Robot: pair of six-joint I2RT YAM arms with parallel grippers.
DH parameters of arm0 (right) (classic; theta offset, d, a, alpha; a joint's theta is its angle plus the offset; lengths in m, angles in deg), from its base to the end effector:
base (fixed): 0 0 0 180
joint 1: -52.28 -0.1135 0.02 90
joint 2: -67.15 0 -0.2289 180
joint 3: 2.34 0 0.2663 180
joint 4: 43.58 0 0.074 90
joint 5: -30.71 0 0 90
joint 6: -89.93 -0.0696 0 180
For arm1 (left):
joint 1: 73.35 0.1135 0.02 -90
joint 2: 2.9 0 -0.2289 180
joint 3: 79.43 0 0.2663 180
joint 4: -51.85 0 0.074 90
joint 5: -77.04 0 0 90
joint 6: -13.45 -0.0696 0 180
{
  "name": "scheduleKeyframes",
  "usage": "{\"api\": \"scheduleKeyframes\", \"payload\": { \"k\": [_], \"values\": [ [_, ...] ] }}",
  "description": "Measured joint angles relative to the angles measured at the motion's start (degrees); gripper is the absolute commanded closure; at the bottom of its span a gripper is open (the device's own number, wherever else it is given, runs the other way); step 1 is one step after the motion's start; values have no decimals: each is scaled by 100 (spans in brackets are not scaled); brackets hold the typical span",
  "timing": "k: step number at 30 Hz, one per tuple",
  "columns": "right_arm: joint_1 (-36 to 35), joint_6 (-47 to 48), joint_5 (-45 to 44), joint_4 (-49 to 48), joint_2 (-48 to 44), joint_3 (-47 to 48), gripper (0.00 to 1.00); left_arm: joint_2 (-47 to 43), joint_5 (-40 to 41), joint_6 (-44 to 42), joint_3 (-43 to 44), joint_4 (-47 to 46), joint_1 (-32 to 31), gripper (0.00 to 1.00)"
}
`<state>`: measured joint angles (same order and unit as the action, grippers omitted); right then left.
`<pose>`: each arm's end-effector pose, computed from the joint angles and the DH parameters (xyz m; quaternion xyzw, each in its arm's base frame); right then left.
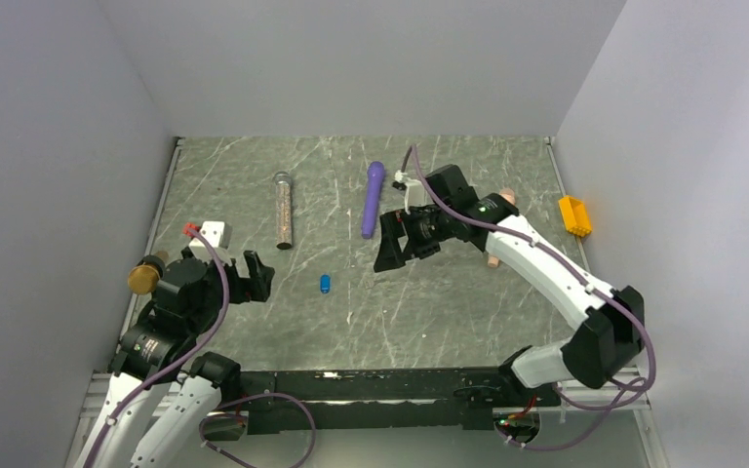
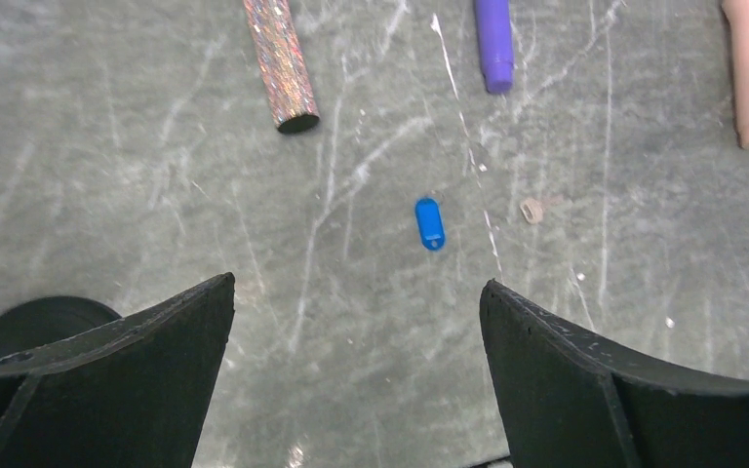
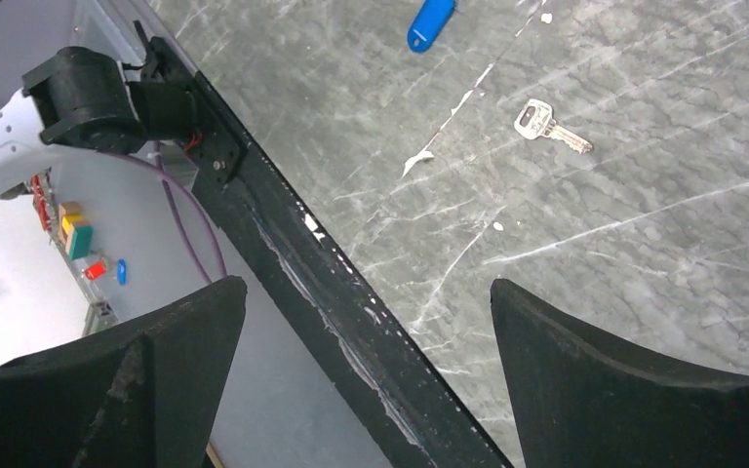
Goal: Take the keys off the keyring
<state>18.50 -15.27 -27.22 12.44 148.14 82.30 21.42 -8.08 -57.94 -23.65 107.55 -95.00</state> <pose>0.2547 0.2148 0.2512 -0.2348 0.8834 0.3664 0.1737 0.1595 -0.0569 0.2879 -0.0008 0.8394 -0.1531 0.5216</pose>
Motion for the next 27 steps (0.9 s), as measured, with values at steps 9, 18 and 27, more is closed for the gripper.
{"api": "scheduleKeyframes", "payload": {
  "k": [9, 18, 27],
  "values": [
    [0, -210, -63, -264, -1156, -658, 0, 107, 1163, -710, -702, -1261, 7, 1],
    [0, -507, -164, -334, -1884, -1064, 0, 1585, 1228, -1266, -1613, -3121, 855, 1],
    [0, -514, -505, -229, -2503, -1174, 0, 3008, 831, -1661, -1967, -5298, 1808, 1]
  ]
}}
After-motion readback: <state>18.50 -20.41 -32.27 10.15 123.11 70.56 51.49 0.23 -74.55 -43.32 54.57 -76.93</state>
